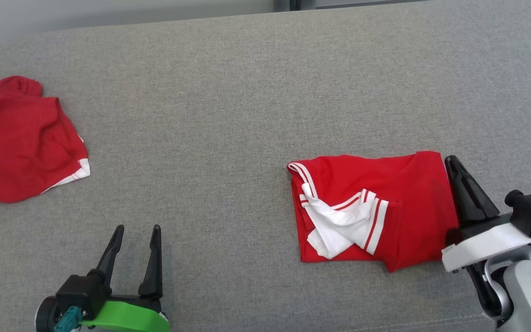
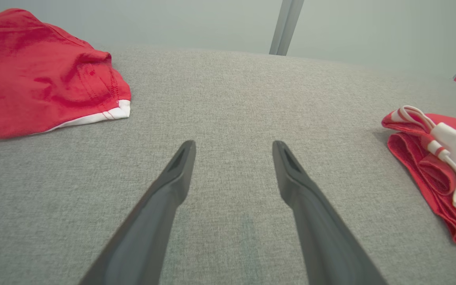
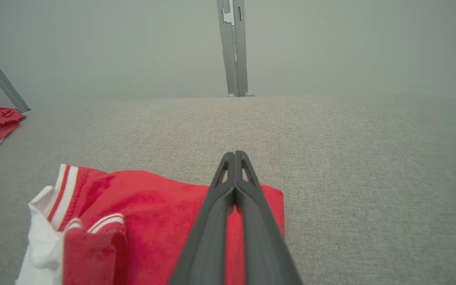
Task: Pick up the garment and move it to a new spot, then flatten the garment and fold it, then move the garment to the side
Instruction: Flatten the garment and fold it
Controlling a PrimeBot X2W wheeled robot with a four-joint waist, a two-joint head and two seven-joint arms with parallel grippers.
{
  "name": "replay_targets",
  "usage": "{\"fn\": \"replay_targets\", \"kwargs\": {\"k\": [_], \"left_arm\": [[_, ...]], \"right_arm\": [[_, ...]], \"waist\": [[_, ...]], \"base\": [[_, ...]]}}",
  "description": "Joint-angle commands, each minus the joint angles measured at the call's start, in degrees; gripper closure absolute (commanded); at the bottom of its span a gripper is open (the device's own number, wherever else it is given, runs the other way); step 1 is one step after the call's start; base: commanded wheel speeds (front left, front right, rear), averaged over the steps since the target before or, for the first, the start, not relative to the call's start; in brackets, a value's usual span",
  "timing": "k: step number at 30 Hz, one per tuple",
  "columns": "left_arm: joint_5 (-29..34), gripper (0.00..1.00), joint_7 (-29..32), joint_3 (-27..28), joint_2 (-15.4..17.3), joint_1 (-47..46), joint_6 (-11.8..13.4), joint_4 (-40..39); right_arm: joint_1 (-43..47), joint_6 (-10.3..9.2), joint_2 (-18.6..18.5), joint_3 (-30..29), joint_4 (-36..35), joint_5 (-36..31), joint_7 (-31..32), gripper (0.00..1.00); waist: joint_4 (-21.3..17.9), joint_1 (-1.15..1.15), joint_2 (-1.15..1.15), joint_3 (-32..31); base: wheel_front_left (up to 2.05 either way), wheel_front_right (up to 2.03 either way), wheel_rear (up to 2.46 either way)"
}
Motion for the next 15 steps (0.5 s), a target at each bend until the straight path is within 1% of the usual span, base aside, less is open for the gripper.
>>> {"fn": "replay_targets", "kwargs": {"k": [1, 3, 5, 9, 15], "left_arm": [[0.23, 0.00, -0.15, 0.25, -0.12, -0.69, -0.06, -0.08], [0.47, 0.00, -0.15, 0.56, -0.25, -1.01, -0.24, -0.34], [0.63, 0.00, -0.15, 0.96, -0.52, -1.05, -0.47, -0.44], [1.32, 0.00, -0.15, 1.58, -1.07, -1.22, -0.95, -0.16], [2.00, 0.00, -0.15, 2.49, -1.49, -0.62, -1.61, 0.03]], "right_arm": [[-0.48, -0.02, 0.39, -0.47, -1.18, -0.94, -0.45, 1.00], [0.61, -0.02, 2.30, -0.80, -2.48, -3.16, -0.35, 1.00], [2.05, -0.02, 3.93, 0.37, -3.08, -4.53, -0.36, 1.00], [4.07, -0.03, 6.41, 2.71, -0.71, -6.18, -0.37, 1.00], [5.85, -0.03, 7.65, 3.18, 0.79, -6.93, -0.38, 1.00]], "waist": [[0.14, 0.00, 0.00, 0.06], [0.35, 0.00, 0.00, 0.18], [0.52, 0.00, 0.00, 0.25], [1.05, 0.00, 0.00, 0.11], [1.58, 0.00, 0.00, -0.16]], "base": [[0.00, 0.00, 0.00], [0.00, 0.00, 0.00], [0.00, 0.00, 0.00], [0.00, 0.00, 0.00], [0.00, 0.00, 0.00]]}}
